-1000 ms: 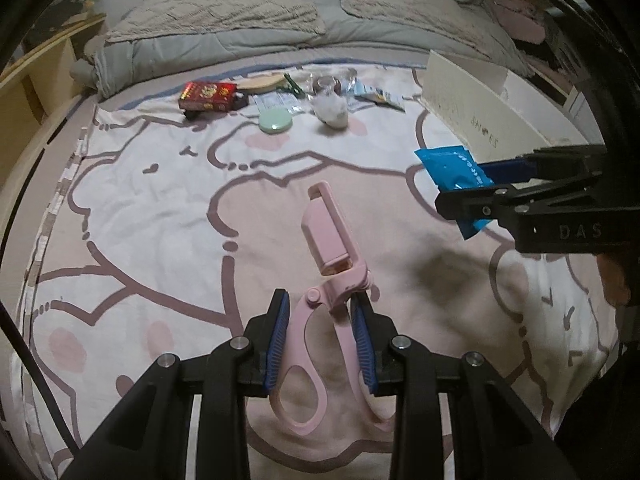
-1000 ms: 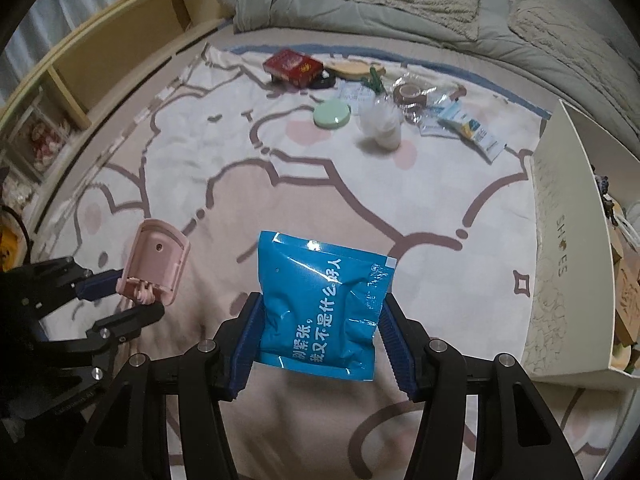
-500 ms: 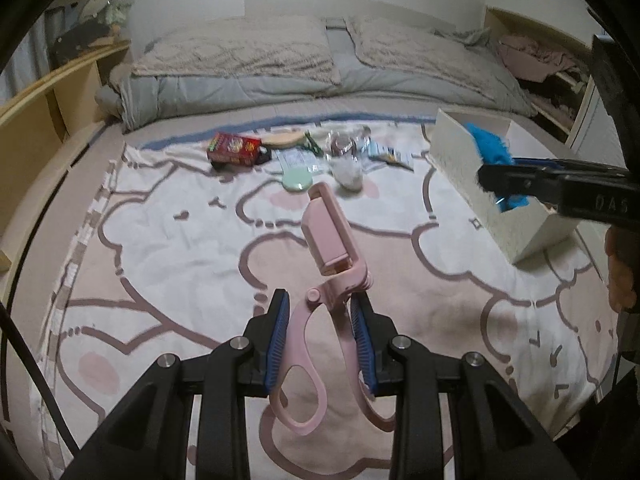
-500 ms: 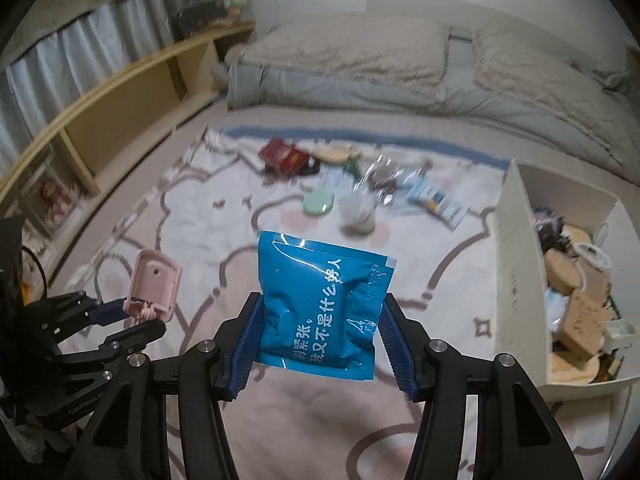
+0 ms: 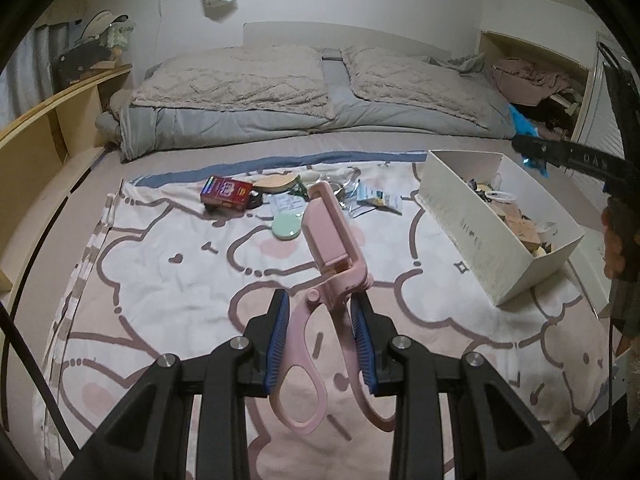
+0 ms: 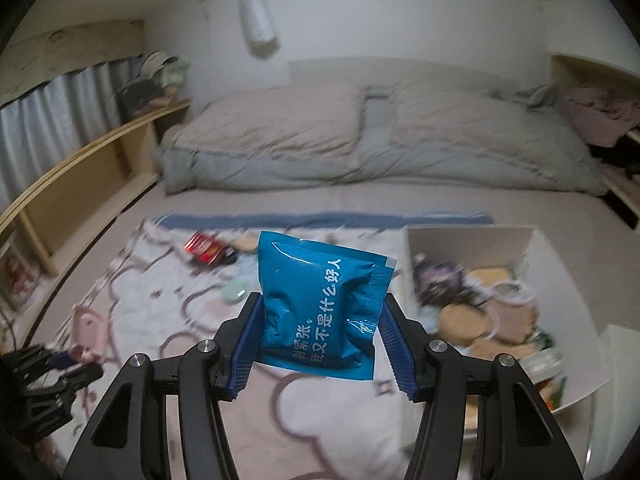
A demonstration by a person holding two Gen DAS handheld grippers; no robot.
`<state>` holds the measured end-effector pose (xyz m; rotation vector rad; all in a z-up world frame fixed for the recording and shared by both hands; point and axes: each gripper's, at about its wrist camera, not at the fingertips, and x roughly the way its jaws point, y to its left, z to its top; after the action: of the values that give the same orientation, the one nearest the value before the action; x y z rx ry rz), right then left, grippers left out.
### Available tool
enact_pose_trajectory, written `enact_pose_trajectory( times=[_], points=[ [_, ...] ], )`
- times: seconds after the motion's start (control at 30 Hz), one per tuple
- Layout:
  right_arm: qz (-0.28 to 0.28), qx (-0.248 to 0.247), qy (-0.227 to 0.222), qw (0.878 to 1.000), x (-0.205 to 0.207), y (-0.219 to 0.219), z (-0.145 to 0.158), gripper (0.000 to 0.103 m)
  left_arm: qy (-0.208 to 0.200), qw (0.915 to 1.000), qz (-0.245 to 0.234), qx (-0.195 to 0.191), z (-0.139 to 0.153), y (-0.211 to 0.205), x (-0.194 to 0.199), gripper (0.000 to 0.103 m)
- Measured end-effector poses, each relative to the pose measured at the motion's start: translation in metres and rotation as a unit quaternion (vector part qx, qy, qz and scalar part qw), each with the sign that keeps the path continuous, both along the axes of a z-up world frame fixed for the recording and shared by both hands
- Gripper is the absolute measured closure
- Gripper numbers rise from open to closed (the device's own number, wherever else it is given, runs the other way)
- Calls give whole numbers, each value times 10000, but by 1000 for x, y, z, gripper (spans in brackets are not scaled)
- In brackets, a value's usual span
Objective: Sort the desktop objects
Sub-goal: 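Lift the curler with the left gripper while the right gripper carries the blue packet toward the white box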
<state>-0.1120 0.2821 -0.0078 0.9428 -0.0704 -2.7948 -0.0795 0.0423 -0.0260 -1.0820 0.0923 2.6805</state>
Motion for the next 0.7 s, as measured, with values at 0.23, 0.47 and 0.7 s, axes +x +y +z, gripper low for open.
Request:
enact_pose_trajectory(
  times=[0.23, 0.47, 0.7],
  points=[
    [-531, 41, 285, 9982, -13, 41, 15, 45, 137, 9999, 21, -8, 3, 24, -14, 71],
    [-1036, 132, 452, 9935, -10, 79, 24, 45, 330, 9994, -80, 40, 13, 59, -30, 71],
    [-1443, -43, 382, 9888, -12, 114, 29, 45, 560, 9978, -328, 125, 28, 99, -36, 71]
  ],
)
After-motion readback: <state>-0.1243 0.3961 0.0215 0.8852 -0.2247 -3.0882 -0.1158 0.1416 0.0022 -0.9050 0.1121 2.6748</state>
